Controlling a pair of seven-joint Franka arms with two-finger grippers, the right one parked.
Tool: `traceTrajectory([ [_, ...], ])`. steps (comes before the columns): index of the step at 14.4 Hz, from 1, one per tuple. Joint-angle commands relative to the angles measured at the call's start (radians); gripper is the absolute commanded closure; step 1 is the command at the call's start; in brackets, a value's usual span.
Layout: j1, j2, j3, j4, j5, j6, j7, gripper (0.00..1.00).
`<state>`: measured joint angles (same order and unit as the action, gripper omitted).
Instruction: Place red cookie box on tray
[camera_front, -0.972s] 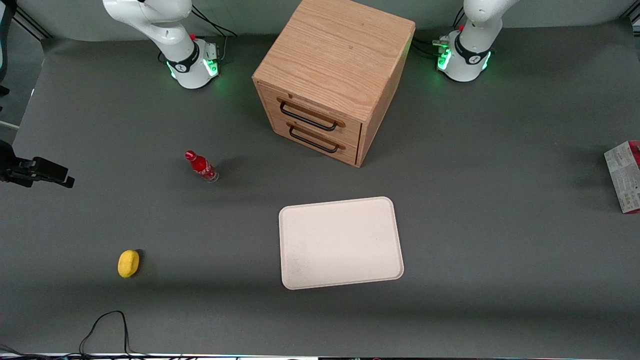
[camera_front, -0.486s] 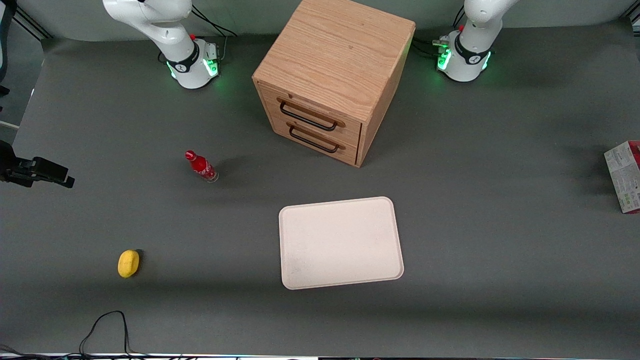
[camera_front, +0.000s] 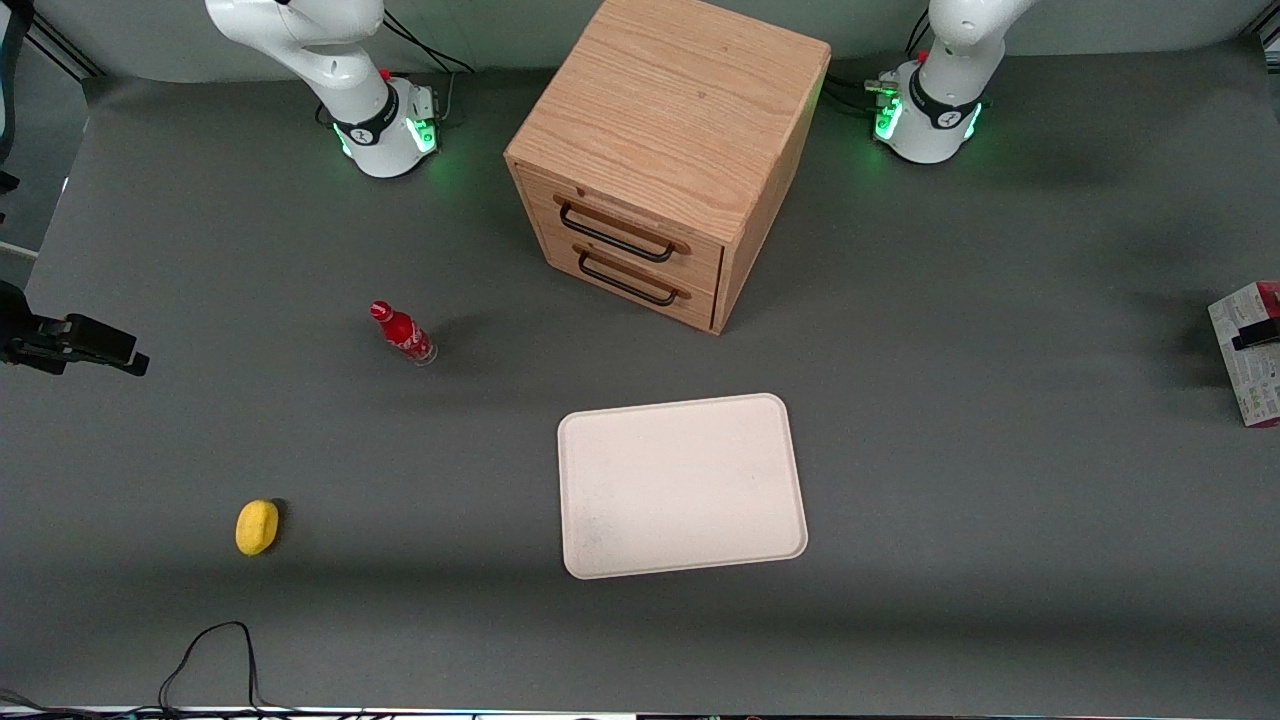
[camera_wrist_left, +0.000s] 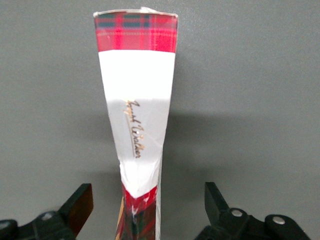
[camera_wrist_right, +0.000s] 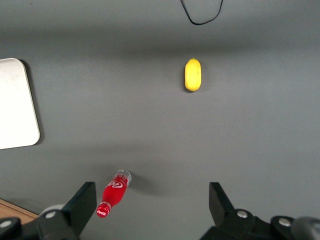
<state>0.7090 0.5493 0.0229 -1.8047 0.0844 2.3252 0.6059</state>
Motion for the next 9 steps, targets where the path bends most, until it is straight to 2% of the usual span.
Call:
traceTrajectory([
  [1, 0.003, -0.006, -0.003, -0.010, -0.008, 0.011, -0.003, 0.65],
  [2, 0.000, -0.006, -0.003, -0.009, -0.006, 0.011, 0.003, 1.00],
  [9, -0.011, -0.015, -0.003, -0.004, 0.000, -0.001, 0.006, 1.00],
])
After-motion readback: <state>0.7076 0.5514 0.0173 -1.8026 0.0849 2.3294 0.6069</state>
